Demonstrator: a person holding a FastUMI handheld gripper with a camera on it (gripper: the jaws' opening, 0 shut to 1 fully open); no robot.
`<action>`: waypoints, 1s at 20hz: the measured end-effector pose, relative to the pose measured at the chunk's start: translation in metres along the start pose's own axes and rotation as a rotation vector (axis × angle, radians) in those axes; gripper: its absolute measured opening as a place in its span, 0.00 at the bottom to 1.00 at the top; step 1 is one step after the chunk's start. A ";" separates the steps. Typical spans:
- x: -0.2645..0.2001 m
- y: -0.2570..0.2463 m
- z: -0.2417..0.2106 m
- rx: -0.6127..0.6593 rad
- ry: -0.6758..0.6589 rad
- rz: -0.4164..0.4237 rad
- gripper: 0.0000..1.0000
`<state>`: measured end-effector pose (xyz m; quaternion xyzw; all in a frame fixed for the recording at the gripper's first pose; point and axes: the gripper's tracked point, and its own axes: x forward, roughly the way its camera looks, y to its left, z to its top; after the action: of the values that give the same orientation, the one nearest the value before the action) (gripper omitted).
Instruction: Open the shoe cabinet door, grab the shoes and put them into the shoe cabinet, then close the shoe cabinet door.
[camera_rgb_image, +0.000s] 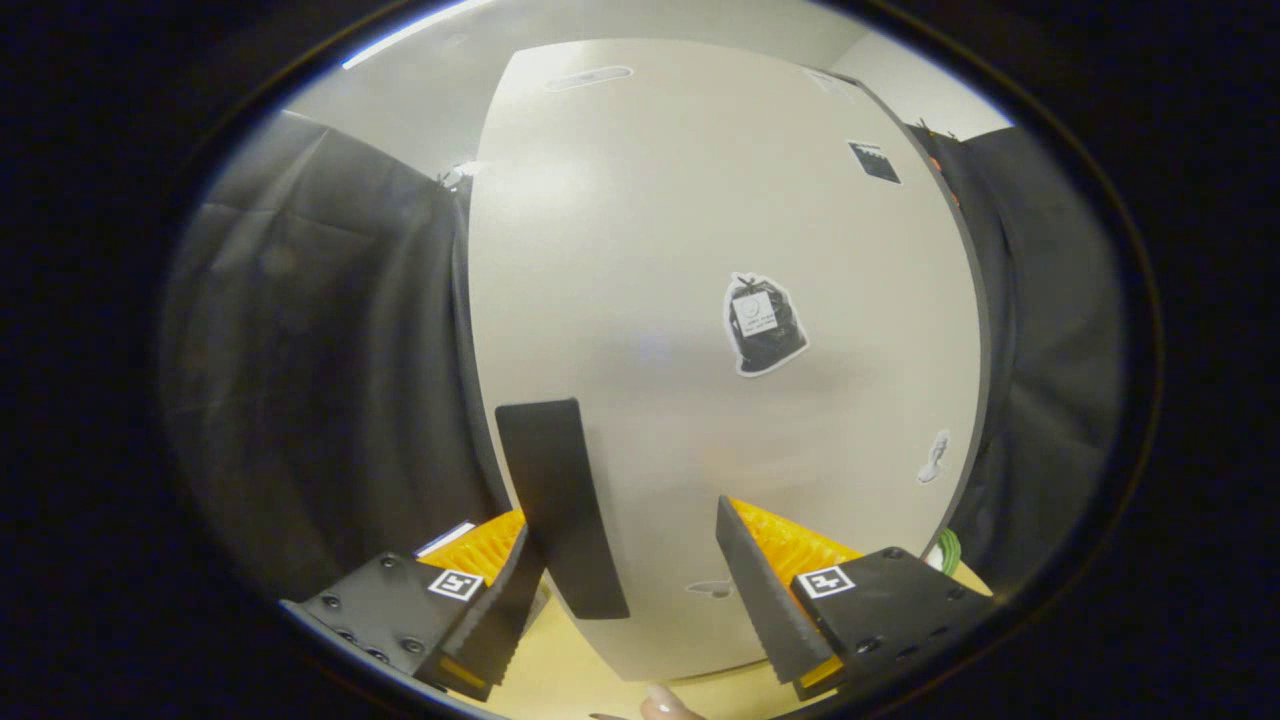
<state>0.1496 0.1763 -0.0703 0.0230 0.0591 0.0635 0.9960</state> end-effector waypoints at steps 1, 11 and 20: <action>0.005 0.001 0.001 -0.007 -0.002 -0.004 0.98; 0.006 0.002 0.006 -0.033 -0.017 -0.043 0.97; 0.007 0.002 0.007 -0.017 -0.028 -0.084 0.98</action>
<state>0.1570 0.1792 -0.0642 0.0129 0.0454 0.0220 0.9986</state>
